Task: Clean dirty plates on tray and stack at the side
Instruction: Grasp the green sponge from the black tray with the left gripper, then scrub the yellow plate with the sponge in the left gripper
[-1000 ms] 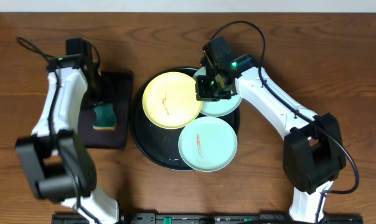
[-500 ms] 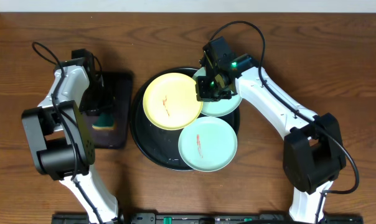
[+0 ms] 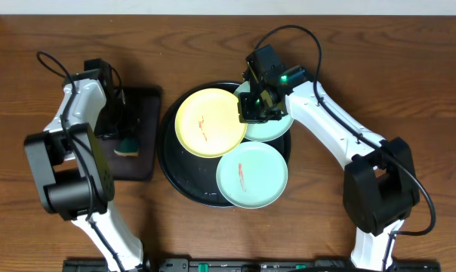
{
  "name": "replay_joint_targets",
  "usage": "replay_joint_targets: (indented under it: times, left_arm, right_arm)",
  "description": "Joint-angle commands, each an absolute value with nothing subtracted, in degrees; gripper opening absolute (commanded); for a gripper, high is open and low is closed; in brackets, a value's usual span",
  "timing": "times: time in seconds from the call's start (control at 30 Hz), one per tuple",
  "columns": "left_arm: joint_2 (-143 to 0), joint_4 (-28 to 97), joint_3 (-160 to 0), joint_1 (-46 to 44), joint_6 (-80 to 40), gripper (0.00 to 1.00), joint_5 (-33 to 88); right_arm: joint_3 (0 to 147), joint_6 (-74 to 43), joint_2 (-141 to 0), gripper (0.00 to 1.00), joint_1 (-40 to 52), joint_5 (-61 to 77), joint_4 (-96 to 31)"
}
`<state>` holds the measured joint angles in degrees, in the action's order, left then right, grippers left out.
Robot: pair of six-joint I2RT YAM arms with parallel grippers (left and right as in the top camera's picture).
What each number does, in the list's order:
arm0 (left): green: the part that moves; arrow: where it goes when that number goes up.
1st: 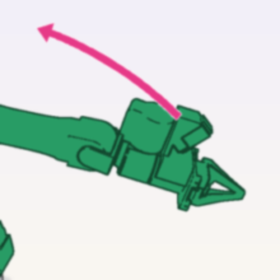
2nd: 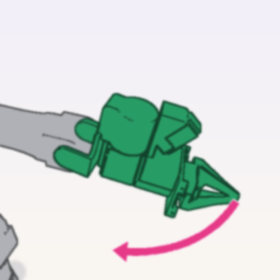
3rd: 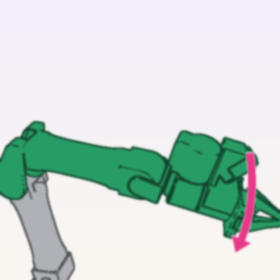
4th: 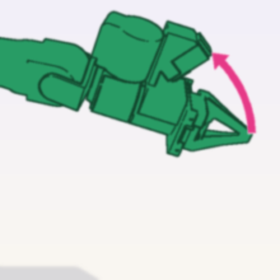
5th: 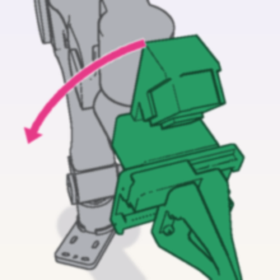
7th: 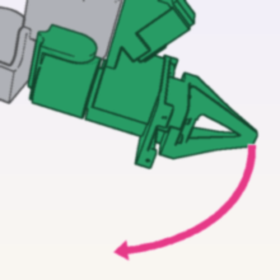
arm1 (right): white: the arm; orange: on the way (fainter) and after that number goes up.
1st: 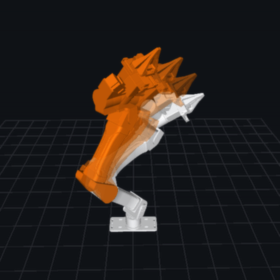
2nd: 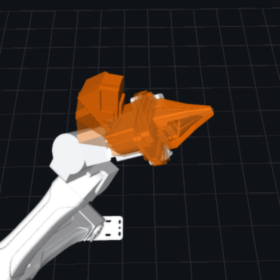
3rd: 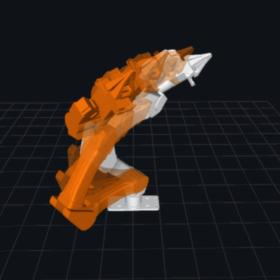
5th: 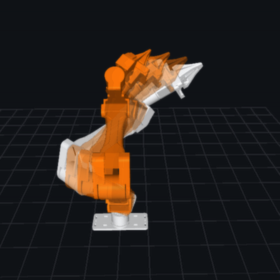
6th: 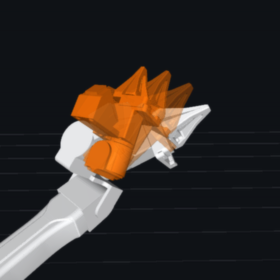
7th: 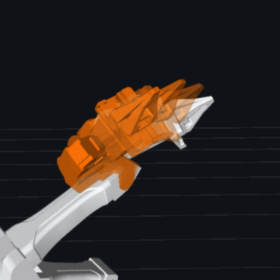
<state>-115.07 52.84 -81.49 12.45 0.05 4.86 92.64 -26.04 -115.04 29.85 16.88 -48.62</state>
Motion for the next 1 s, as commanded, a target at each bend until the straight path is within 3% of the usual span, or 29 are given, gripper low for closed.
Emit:
replay_joint_targets:
  times: [0.0,0.37,0.7,0.97]
  left_arm:
    - [-107.1,53.2,-83.8,12.6,0.2,0.07,11.8]
    - [-90.2,54.0,-83.8,8.8,-0.5,0.07,24.4]
    - [-90.3,50.4,-79.9,-1.4,-9.2,0.07,24.4]
    - [-92.0,45.5,-75.8,-6.6,-18.7,0.07,14.9]
  right_arm:
    - [93.2,-25.2,-114.2,0.01,30.4,16.9,-48.7]
    - [93.0,-25.2,-114.5,0.01,30.4,17.0,-48.4]
    - [93.0,-25.5,-114.5,0.01,30.4,17.0,-48.5]
    - [93.0,-25.6,-114.5,0.01,31.3,17.4,-48.5]
